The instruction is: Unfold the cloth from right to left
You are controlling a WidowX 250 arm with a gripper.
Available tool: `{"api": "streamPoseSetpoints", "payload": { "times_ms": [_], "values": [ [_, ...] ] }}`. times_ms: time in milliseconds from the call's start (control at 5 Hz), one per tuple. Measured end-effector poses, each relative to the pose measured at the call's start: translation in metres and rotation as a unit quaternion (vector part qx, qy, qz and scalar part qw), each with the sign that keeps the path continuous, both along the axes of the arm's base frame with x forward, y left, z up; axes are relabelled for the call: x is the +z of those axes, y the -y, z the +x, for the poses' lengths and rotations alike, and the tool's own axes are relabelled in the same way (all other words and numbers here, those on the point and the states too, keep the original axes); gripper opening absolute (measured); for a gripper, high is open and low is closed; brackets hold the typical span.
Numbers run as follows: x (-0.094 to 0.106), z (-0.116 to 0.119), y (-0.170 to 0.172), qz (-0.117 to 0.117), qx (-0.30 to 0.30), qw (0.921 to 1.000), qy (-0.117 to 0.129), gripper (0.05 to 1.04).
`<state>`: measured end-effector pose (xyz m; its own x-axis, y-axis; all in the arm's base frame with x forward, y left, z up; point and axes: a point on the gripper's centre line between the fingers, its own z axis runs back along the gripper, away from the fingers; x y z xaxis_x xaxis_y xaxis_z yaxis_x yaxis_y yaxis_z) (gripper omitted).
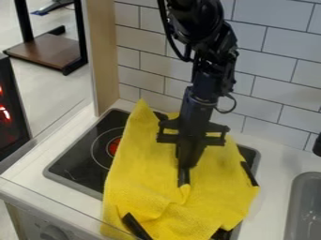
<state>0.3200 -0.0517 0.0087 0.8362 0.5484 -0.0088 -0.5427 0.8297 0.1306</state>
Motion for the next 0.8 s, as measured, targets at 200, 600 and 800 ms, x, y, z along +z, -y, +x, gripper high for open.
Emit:
{"api": "streamPoseSetpoints", "payload": {
  "times_ms": [200,600,800],
  "values": [
    [0.001,-0.002,-0.004,0.011,-0.002,0.9999,-0.007,0.050],
    [0.041,-0.010,-0.020,0.030,-0.013,0.9994,0.012,0.050],
    [0.065,-0.018,-0.040,0.029,-0.004,0.9993,0.025,0.050]
  ]
}}
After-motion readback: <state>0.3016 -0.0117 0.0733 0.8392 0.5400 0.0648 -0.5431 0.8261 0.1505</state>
